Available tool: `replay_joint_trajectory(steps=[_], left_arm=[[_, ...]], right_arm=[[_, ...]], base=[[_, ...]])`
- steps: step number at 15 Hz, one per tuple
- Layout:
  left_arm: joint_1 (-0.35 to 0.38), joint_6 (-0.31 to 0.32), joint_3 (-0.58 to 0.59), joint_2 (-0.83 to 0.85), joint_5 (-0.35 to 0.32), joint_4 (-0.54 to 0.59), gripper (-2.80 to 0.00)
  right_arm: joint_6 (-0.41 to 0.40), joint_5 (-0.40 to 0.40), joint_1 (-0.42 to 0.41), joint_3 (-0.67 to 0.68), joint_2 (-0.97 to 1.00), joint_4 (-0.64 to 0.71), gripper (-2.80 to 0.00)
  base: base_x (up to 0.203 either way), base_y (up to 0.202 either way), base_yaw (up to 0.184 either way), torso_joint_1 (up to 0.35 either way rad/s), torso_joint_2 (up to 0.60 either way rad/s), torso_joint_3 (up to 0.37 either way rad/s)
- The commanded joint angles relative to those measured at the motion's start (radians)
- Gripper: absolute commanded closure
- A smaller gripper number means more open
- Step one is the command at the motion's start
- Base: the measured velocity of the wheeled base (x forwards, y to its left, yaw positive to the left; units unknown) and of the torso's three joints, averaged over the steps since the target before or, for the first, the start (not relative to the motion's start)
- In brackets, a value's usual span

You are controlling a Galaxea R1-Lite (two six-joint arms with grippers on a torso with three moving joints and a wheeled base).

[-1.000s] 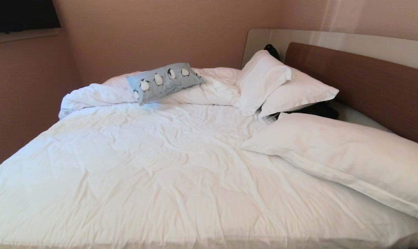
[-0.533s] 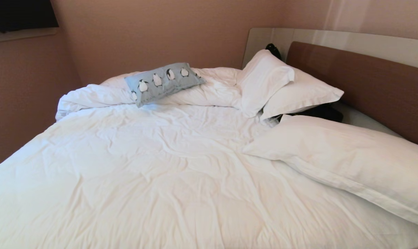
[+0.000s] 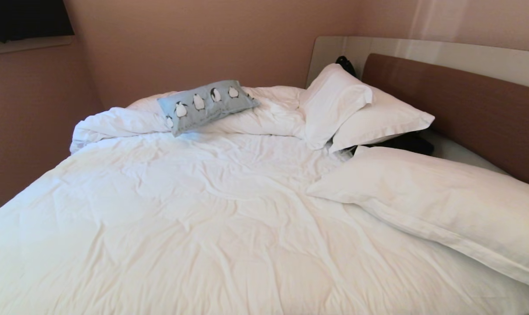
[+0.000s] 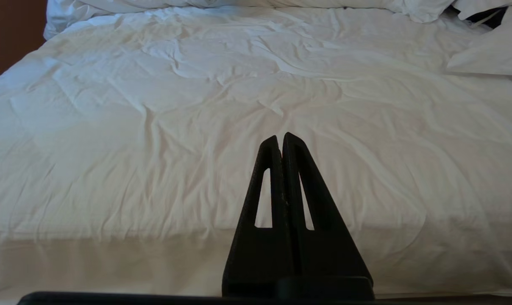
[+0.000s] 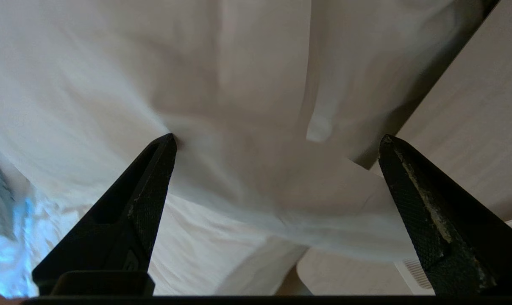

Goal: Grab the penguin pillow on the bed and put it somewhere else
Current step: Place the pillow at the bedside

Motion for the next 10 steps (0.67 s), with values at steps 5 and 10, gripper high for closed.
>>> replay_joint_trajectory(steps=[5,10], left_arm=[[0.0,-0.001,0.0,0.0,0.001,0.0,0.0],[0.0,-0.001,0.0,0.0,0.001,0.0,0.0]], right_arm=[[-0.263,-0.011,0.003,0.052,0.014,-0.001,-2.8],[-0.246,-0.01,0.101,0.04,-0.01,0.001,-2.8]], base=[[0.0,0.0,0.0,0.0,0.0,0.0],[0.0,0.0,0.0,0.0,0.0,0.0]])
